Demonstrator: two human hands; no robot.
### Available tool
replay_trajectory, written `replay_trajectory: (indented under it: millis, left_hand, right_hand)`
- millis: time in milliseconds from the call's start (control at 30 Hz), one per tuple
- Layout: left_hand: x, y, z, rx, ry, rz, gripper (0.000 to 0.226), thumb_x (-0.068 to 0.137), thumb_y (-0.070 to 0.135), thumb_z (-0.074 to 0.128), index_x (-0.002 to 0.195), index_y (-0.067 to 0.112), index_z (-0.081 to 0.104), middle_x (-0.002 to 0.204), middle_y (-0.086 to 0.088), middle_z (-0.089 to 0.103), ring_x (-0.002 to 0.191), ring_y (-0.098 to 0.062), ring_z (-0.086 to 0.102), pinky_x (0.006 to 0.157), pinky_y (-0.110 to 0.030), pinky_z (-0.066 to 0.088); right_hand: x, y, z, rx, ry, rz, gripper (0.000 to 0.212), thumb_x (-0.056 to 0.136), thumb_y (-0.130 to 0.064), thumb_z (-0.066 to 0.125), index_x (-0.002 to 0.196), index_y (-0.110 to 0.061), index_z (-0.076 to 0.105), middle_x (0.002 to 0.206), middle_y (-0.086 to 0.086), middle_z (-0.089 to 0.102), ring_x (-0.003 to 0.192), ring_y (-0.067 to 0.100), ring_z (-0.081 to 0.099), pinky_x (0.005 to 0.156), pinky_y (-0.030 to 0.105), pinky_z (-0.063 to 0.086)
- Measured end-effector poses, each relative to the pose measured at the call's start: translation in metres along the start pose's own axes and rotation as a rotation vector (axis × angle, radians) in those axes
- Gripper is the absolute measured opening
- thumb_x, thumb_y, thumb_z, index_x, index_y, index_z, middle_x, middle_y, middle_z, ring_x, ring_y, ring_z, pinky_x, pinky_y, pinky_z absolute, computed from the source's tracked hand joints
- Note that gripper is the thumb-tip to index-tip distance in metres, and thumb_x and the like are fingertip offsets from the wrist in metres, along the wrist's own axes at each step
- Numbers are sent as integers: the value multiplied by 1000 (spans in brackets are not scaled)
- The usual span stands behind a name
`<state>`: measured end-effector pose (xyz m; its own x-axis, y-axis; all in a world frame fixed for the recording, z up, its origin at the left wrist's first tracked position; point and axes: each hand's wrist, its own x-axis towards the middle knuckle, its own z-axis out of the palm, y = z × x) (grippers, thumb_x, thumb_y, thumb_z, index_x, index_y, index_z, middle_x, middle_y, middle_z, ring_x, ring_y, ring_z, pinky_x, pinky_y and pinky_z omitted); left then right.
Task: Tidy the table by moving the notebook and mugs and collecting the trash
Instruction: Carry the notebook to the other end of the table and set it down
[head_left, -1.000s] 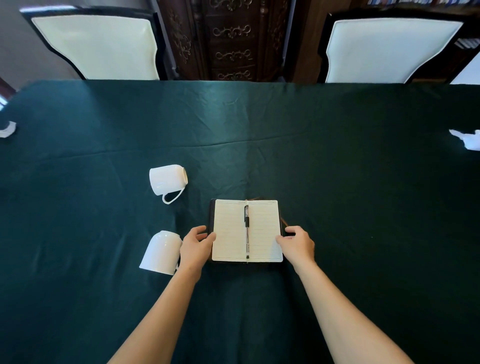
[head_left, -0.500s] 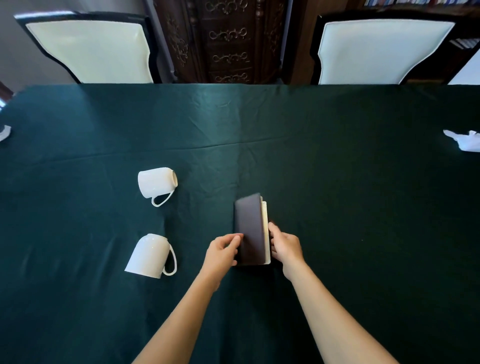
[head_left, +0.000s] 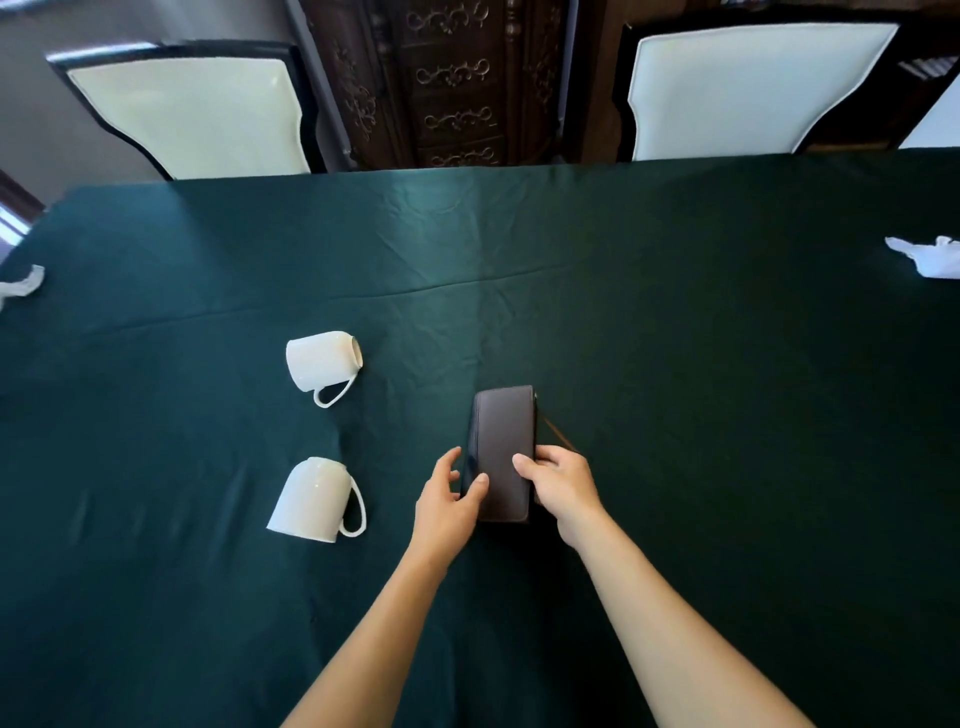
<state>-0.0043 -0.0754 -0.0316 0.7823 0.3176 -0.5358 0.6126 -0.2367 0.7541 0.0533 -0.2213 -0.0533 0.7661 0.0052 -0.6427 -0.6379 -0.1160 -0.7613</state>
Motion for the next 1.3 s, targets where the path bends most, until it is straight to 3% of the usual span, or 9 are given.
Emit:
replay_trajectory:
  millis: [133, 333, 500, 600, 700, 833, 1000, 1100, 1300]
  left_hand:
    - [-22, 16, -30, -189, -105, -47, 68, 97, 40, 68, 158, 29, 38, 141, -5, 62, 118, -15, 62, 96, -35, 49]
    - [-58, 19, -78, -354, -259, 69, 52, 97, 29, 72, 144, 31, 50, 110, 6, 75, 94, -3, 72, 72, -15, 53]
    - [-95, 3, -124, -392, -426, 175, 40, 96, 15, 73, 135, 21, 65, 110, -5, 82, 105, -24, 78, 92, -41, 62]
    - [-120, -4, -147, -370, -518, 234, 42, 94, 15, 74, 134, 22, 65, 112, -5, 82, 107, -25, 77, 96, -44, 60]
    - [-147, -9, -161, -333, -618, 290, 42, 93, 11, 75, 132, 23, 66, 113, -7, 81, 108, -27, 76, 94, -42, 60]
    - [-190, -14, -160, -254, -741, 385, 42, 93, 9, 75, 131, 22, 66, 114, -7, 81, 109, -26, 76, 94, -40, 59]
    - [-247, -16, -144, -153, -907, 462, 33, 95, 12, 71, 128, 19, 69, 112, -4, 81, 104, -24, 77, 86, -32, 61]
    - [-277, -9, -128, -146, -881, 560, 32, 97, 17, 69, 129, 18, 70, 118, 2, 79, 100, -10, 76, 83, -24, 61]
    - [-363, 31, -62, -142, -1039, 809, 28, 99, 11, 67, 127, 12, 73, 114, 2, 79, 102, 0, 72, 87, -12, 52]
  right_hand:
    - [-40, -8, 0, 106, -35, -36, 21, 96, -10, 69, 116, -8, 70, 108, 7, 80, 101, 26, 77, 92, 43, 61]
    - [-119, -10, 18, 267, 5, -165, 17, 97, -12, 68, 113, -13, 72, 106, 3, 82, 98, 19, 78, 79, 33, 62]
    - [-202, 5, 54, 364, 80, -264, 21, 97, -12, 68, 117, -14, 73, 112, 6, 80, 107, 24, 76, 90, 39, 59]
    - [-248, 16, 72, 455, 149, -321, 21, 96, -13, 67, 116, -12, 75, 113, 7, 80, 107, 24, 76, 89, 36, 58]
    - [-289, 30, 85, 541, 264, -377, 25, 96, -15, 68, 117, -5, 73, 115, 14, 78, 110, 32, 74, 95, 46, 57]
    - [-343, 52, 86, 634, 451, -435, 32, 89, -18, 73, 117, -1, 70, 113, 17, 79, 108, 35, 74, 99, 52, 56]
    - [-411, 90, 69, 680, 629, -488, 17, 95, -2, 66, 109, -7, 73, 106, 10, 81, 97, 22, 76, 88, 36, 61]
    - [-450, 114, 58, 730, 717, -504, 19, 94, 2, 65, 109, -6, 73, 103, 8, 82, 92, 15, 76, 77, 24, 61]
    - [-542, 170, 27, 722, 847, -517, 24, 89, -2, 69, 111, -8, 73, 107, 7, 81, 98, 18, 76, 82, 27, 61]
